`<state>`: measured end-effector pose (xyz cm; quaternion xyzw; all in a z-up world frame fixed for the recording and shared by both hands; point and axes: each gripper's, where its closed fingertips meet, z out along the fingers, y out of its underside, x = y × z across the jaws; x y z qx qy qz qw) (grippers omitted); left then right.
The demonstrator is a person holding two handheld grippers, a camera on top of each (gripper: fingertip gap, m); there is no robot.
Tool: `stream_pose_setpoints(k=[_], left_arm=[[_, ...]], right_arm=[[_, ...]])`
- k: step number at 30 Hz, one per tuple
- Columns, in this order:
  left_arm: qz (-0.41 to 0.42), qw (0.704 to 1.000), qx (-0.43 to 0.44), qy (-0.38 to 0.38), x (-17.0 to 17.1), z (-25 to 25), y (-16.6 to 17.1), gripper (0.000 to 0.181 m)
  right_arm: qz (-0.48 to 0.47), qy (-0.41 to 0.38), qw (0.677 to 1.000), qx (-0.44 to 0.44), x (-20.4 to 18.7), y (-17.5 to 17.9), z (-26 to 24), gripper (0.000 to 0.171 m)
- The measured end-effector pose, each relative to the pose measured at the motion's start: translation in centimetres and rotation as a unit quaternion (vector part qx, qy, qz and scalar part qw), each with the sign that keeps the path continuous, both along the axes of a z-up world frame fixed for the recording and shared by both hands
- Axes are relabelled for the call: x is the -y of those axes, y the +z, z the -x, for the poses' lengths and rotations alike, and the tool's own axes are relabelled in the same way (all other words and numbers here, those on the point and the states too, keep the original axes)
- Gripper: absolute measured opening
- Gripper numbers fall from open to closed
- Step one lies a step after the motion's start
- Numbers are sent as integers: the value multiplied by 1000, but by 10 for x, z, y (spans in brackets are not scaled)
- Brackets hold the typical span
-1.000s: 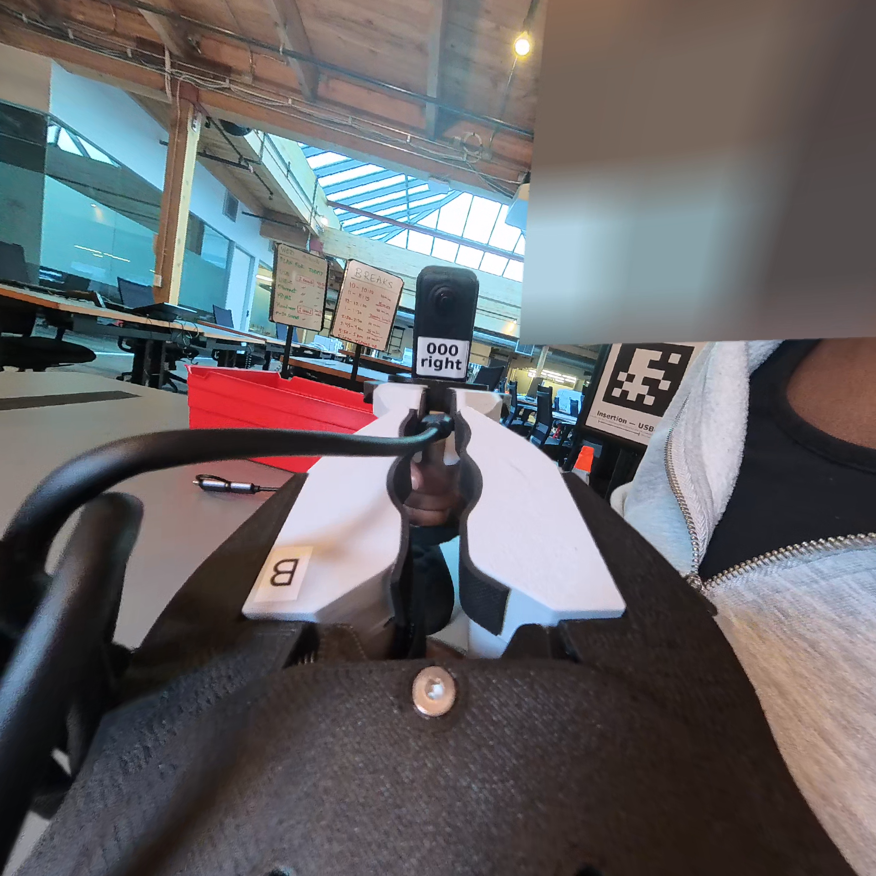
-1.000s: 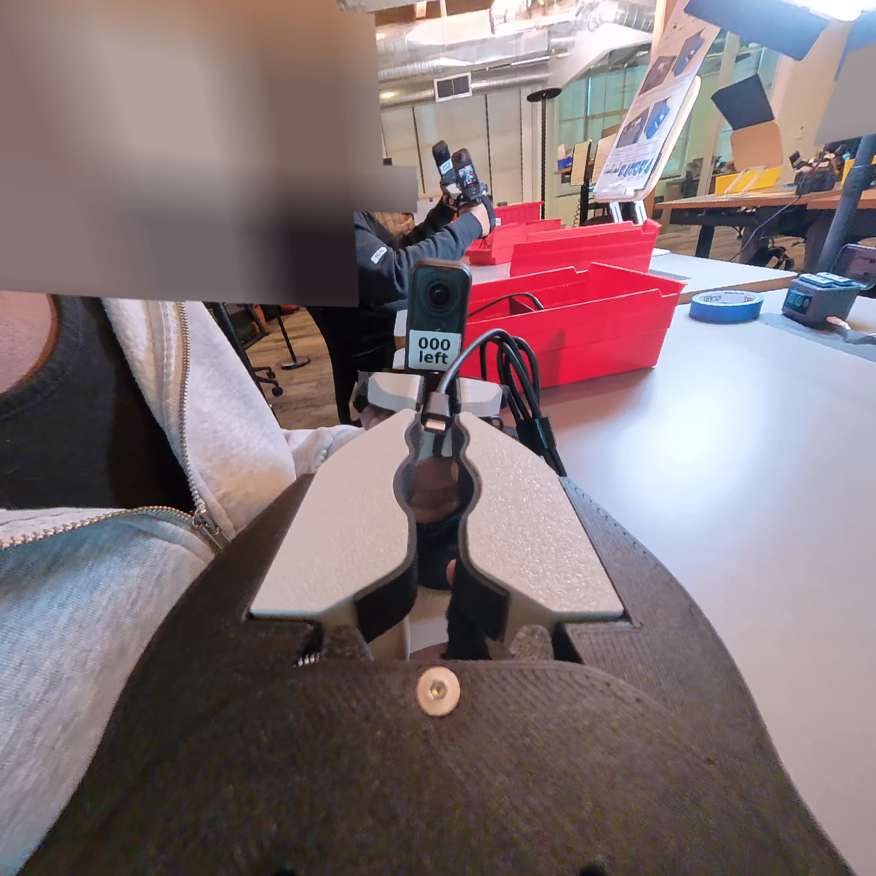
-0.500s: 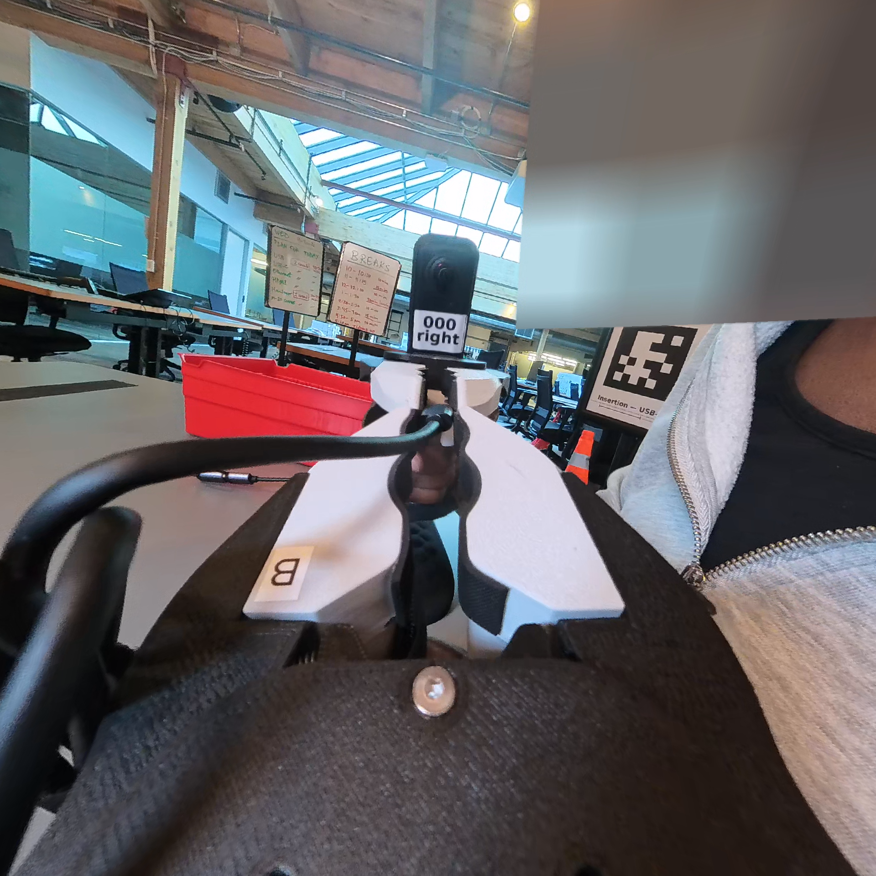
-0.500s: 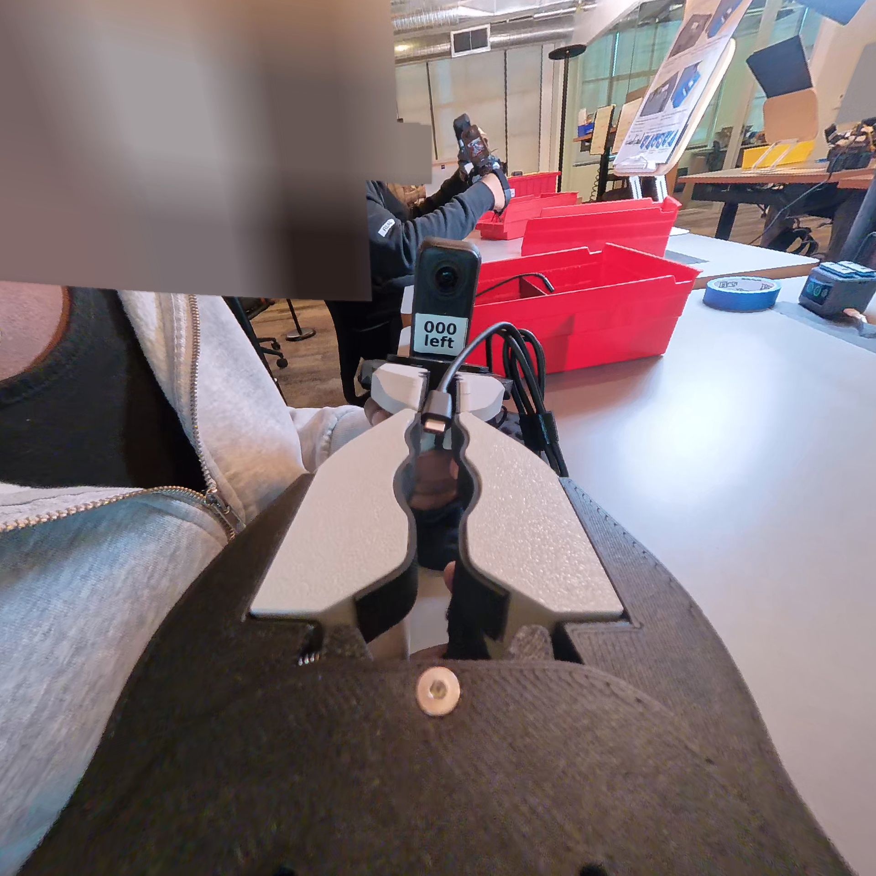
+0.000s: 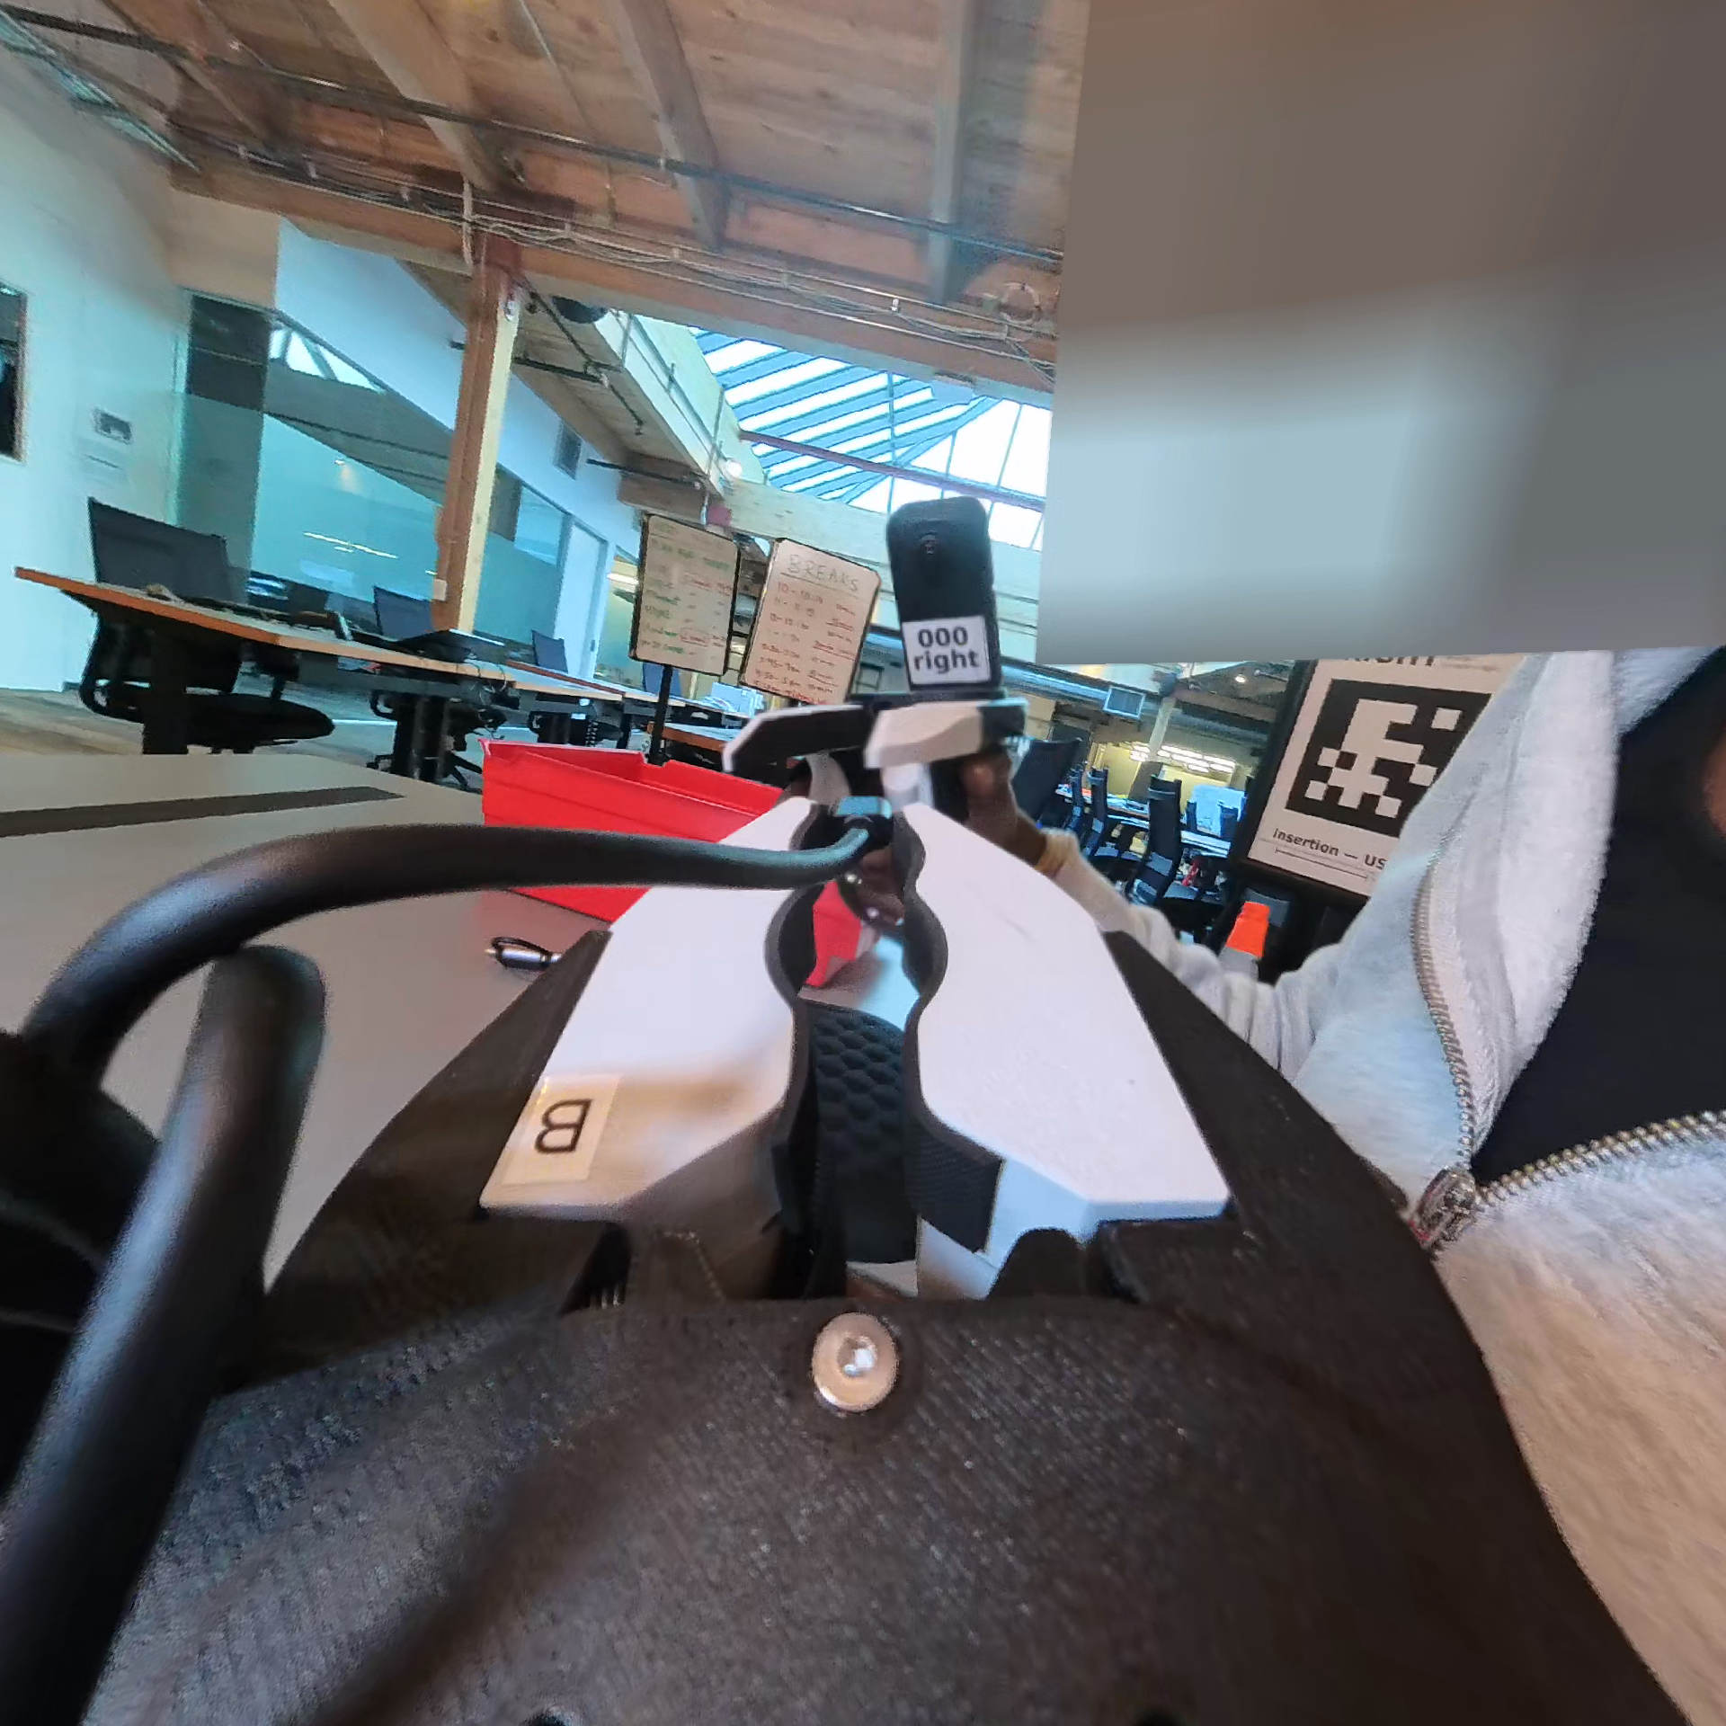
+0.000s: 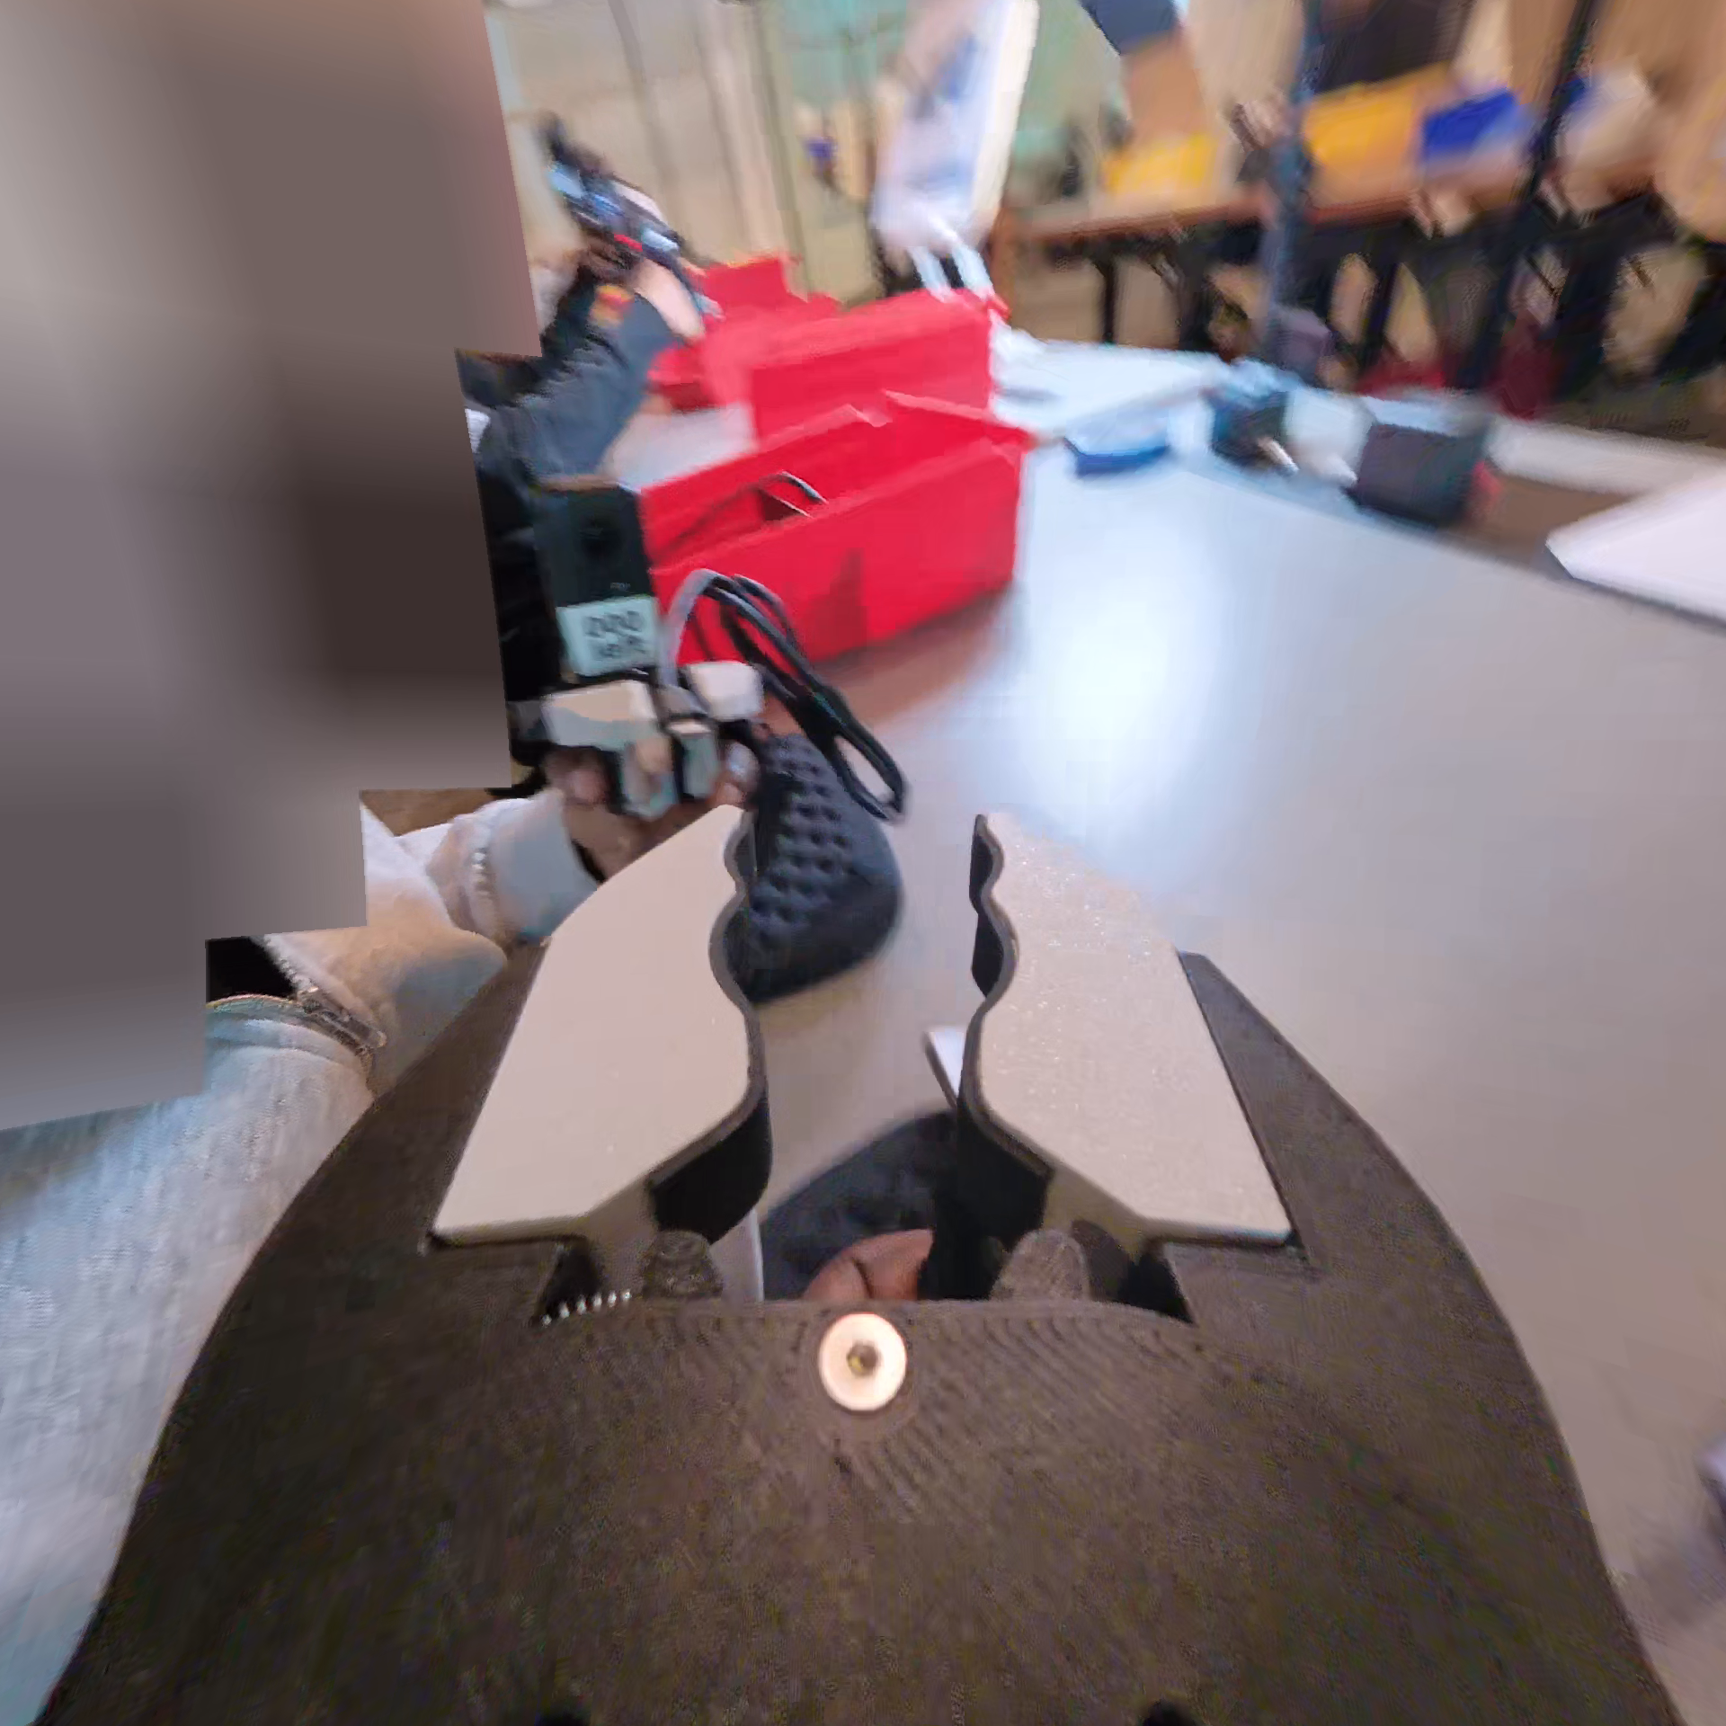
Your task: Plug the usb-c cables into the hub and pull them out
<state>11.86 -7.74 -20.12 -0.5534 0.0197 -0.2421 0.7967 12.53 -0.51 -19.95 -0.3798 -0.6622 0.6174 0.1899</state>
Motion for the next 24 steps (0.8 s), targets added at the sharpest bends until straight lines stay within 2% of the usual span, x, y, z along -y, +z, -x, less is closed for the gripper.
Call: stream_pose_setpoints(k=[4, 7, 11, 15, 20, 24], left_arm=[[6, 1000, -3, 3, -2, 0, -2, 13], [4, 1000, -4, 2, -1, 0, -2, 14], [4, 1000, -4, 0, -1, -1, -2, 14], [0, 1000, 5, 5, -1, 3, -1, 14], [-8, 1000, 20, 6, 1, 7, 1, 14], [-8, 1000, 16, -1, 1, 4, 1, 14]], right_arm=[[-47, -63, 988, 134, -55, -23, -15, 50], [-114, -63, 971, 199, -67, -49, -25, 51], [-189, 33, 958, 211, -45, -69, -27, 44], [-225, 131, 943, 209, -25, -76, -13, 43], [-304, 178, 910, 217, -22, -102, -6, 47], [-280, 200, 904, 254, -32, -112, -1, 42]])
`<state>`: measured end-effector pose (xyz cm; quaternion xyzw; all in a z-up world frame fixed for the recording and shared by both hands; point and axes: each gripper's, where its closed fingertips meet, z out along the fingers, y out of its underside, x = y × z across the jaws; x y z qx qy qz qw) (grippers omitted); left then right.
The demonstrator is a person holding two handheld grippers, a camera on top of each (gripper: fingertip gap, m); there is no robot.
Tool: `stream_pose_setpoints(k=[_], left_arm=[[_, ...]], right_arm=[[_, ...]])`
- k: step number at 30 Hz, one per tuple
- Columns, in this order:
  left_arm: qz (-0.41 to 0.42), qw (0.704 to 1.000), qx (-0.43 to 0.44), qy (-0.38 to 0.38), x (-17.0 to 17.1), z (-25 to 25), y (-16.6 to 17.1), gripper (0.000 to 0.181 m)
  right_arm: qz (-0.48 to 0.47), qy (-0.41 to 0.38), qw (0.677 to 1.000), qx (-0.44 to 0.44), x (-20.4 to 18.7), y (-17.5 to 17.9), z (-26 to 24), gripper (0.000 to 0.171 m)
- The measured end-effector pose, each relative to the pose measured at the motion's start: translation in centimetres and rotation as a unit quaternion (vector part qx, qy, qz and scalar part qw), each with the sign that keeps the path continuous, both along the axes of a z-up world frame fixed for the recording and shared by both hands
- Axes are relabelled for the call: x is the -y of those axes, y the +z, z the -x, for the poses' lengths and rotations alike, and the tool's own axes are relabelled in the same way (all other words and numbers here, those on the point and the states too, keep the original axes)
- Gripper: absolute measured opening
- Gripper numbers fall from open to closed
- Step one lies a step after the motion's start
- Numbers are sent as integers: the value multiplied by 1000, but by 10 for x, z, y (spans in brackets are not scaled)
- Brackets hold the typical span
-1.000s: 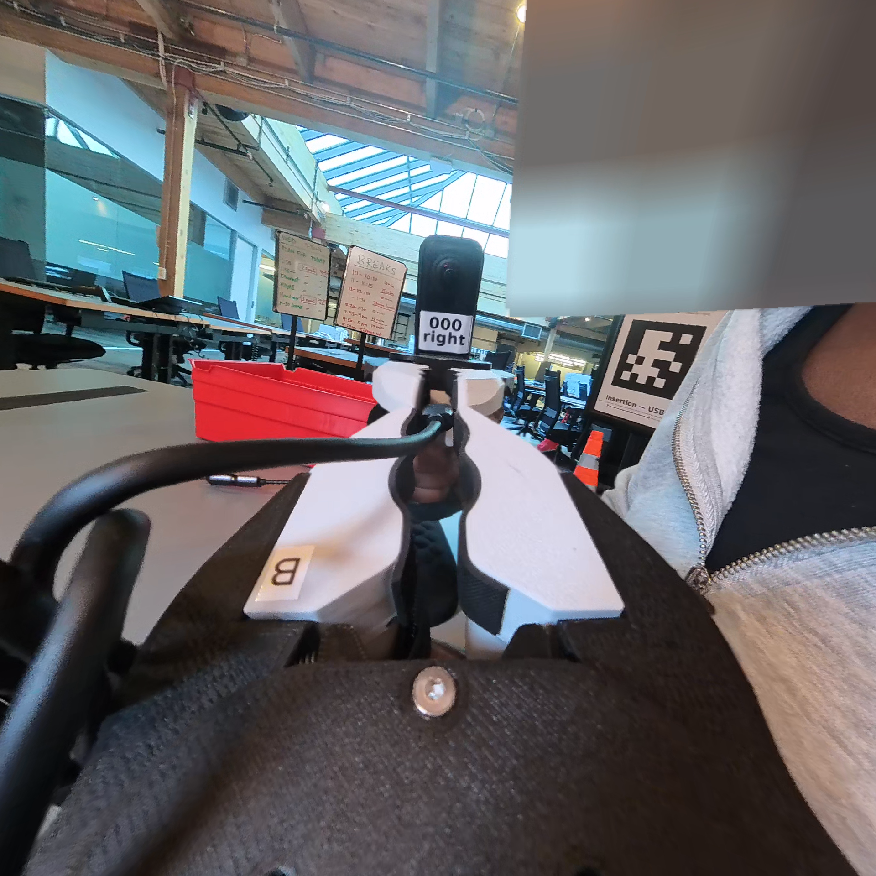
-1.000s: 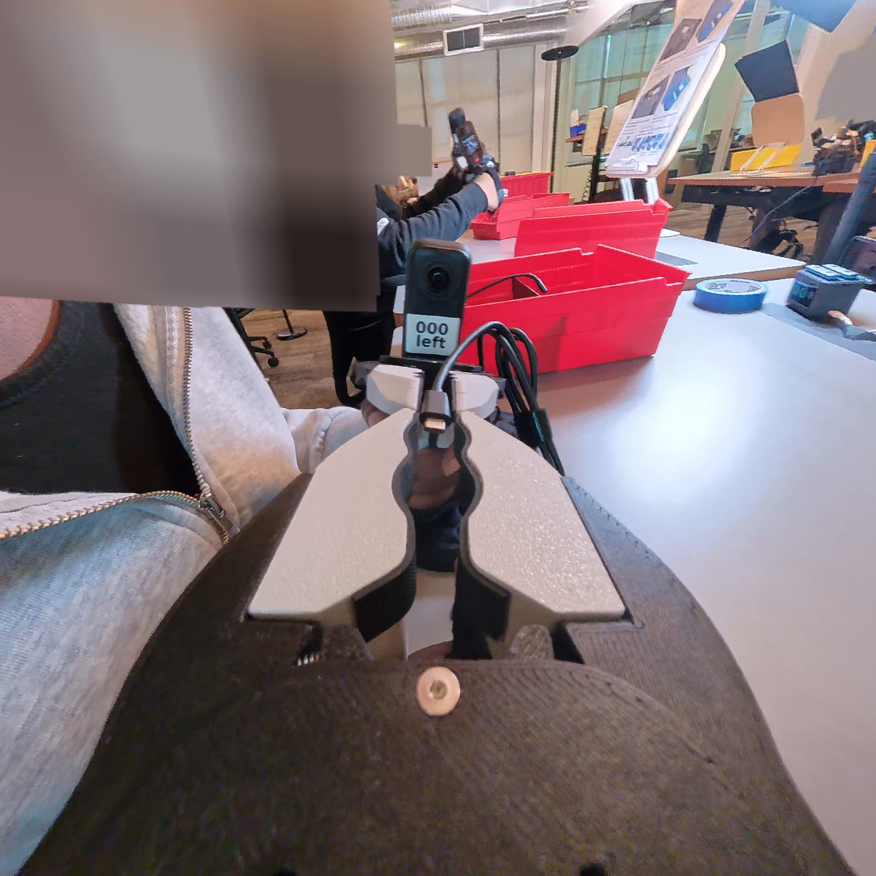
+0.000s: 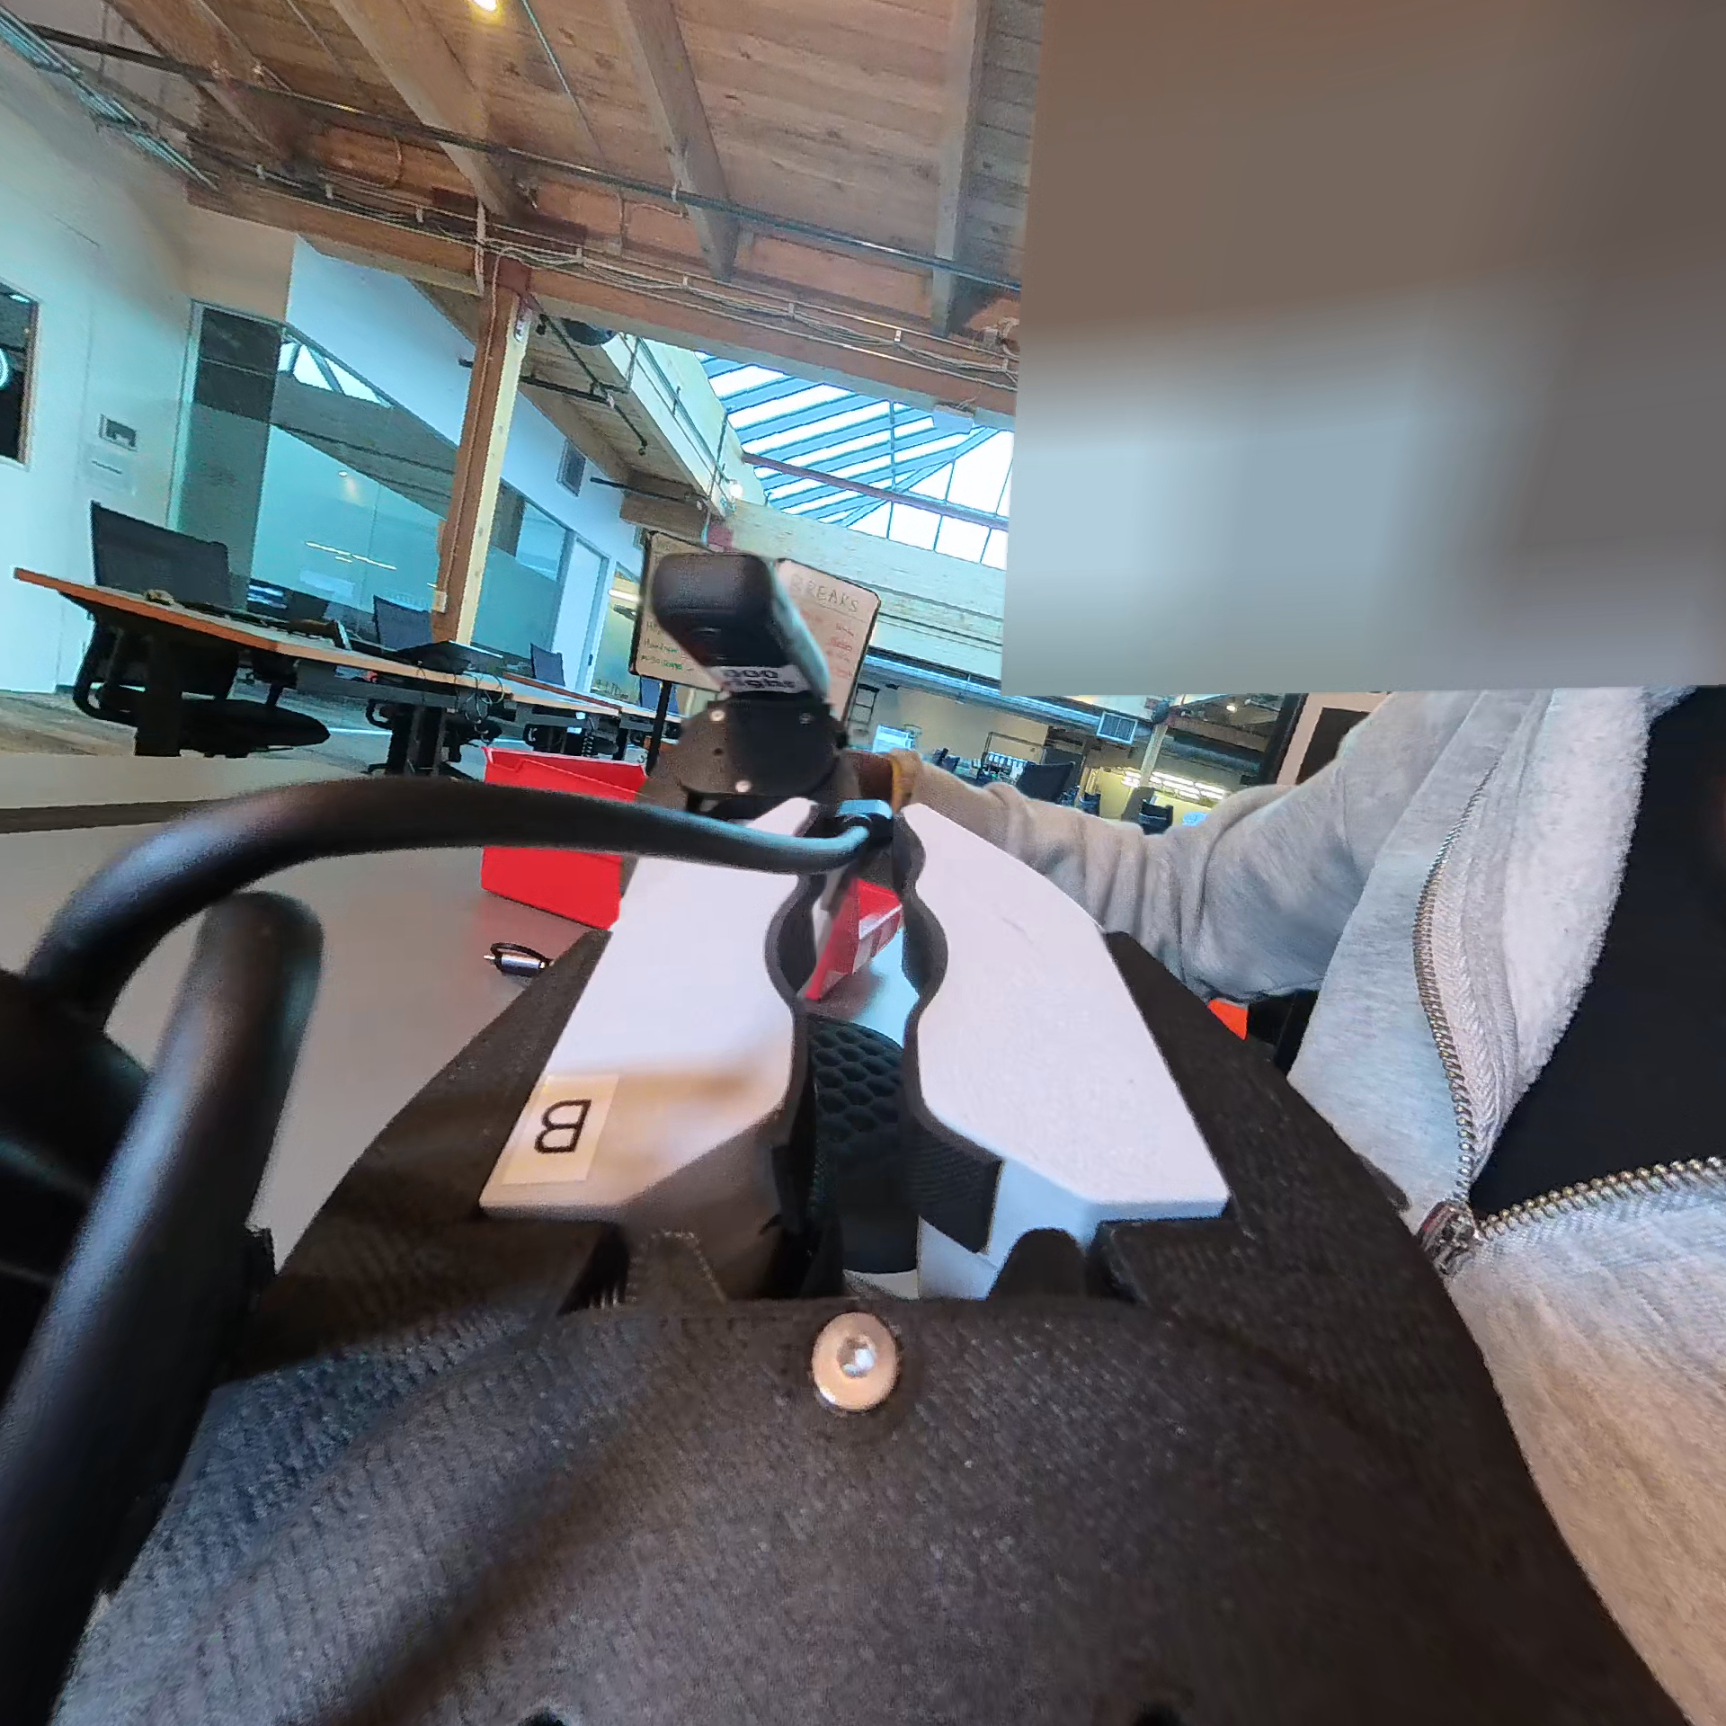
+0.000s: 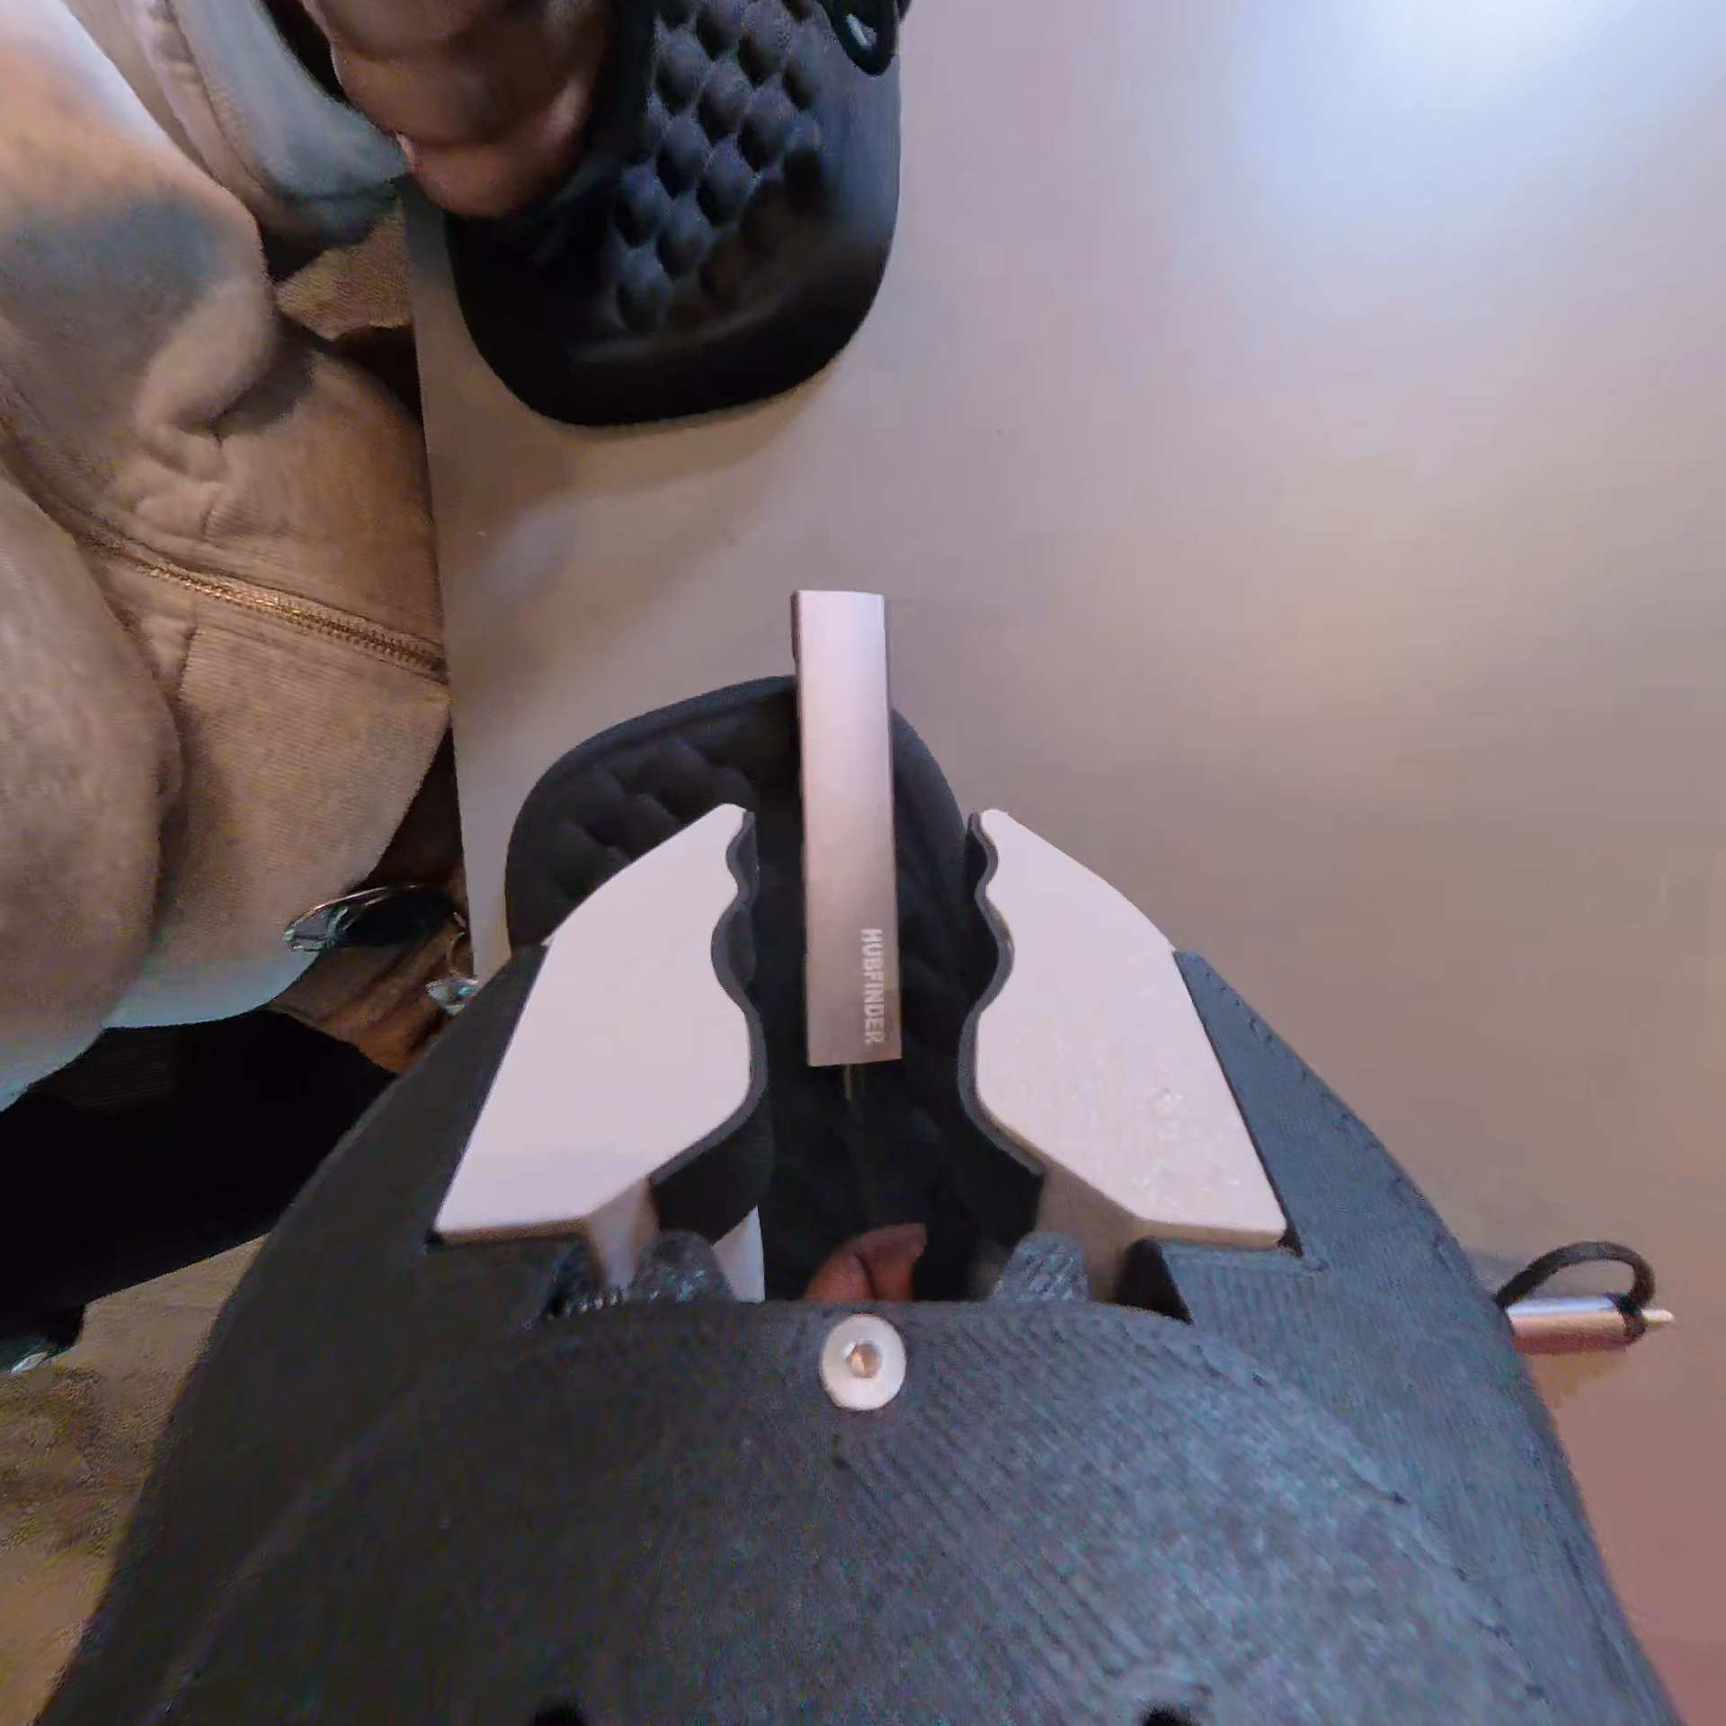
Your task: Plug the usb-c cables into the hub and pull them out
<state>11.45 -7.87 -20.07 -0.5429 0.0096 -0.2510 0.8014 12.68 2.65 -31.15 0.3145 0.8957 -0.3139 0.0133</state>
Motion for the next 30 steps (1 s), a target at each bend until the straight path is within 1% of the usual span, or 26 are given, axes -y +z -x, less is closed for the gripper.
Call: stream_pose_setpoints(k=[2, 4, 6, 8, 10, 12, 14, 16, 17, 19, 21, 22, 23, 25, 27, 28, 29, 30], left_arm=[[0, 1000, -2, -2, 0, -1, 0, 14], [1, 1000, -4, -6, 0, -2, -1, 14], [4, 1000, -8, -11, -1, -4, -1, 14], [4, 1000, -10, -11, -1, -5, -1, 14], [3, 1000, -8, -11, -1, -4, -1, 14], [3, 1000, -7, -12, -1, -4, -1, 14], [2, 1000, -6, -12, -1, -4, -1, 14], [0, 1000, -6, -12, 0, -4, 0, 14], [0, 1000, -7, -12, 0, -4, 0, 14], [-2, 1000, -7, -10, 0, -4, 0, 14], [-4, 1000, -7, -7, 1, -4, 1, 14], [-5, 1000, -7, -6, 1, -3, 1, 14], [-5, 1000, -7, -4, 1, -3, 1, 14], [-6, 1000, -9, -1, 1, -3, 1, 14], [-6, 1000, -13, 4, 0, -3, 1, 14], [-6, 1000, -15, 6, 0, -3, 1, 14], [-6, 1000, -18, 8, 0, -4, 1, 14], [-6, 1000, -21, 10, 0, -4, 0, 14]], right_arm=[[25, 3, 999, 35, -2, 0, 5, 38], [51, 12, 995, 90, 0, -2, 8, 37], [74, 39, 982, 172, 3, -4, 2, 37], [68, 63, 966, 242, 1, -10, -5, 38], [64, 69, 957, 273, 2, -13, -5, 36], [34, 73, 961, 263, 2, -17, -5, 28], [-9, 77, 972, 224, 2, -20, -6, 29], [-53, 69, 982, 166, 2, -22, -6, 27], [-68, 66, 987, 129, 4, -21, -6, 22], [-99, 49, 993, 48, 8, -20, -6, 20], [-161, 27, 985, -46, 8, -17, -6, 20], [-203, 20, 974, -98, 8, -15, -6, 19], [-250, 15, 956, -155, 8, -13, -6, 17], [-355, 14, 899, -255, 7, -10, -8, 16], [-437, 15, 837, -329, 6, -9, -13, 15], [-459, 10, 814, -356, 6, -9, -14, 15], [-470, 2, 799, -375, 7, -8, -15, 14], [-469, -10, 794, -386, 8, -8, -16, 14]])
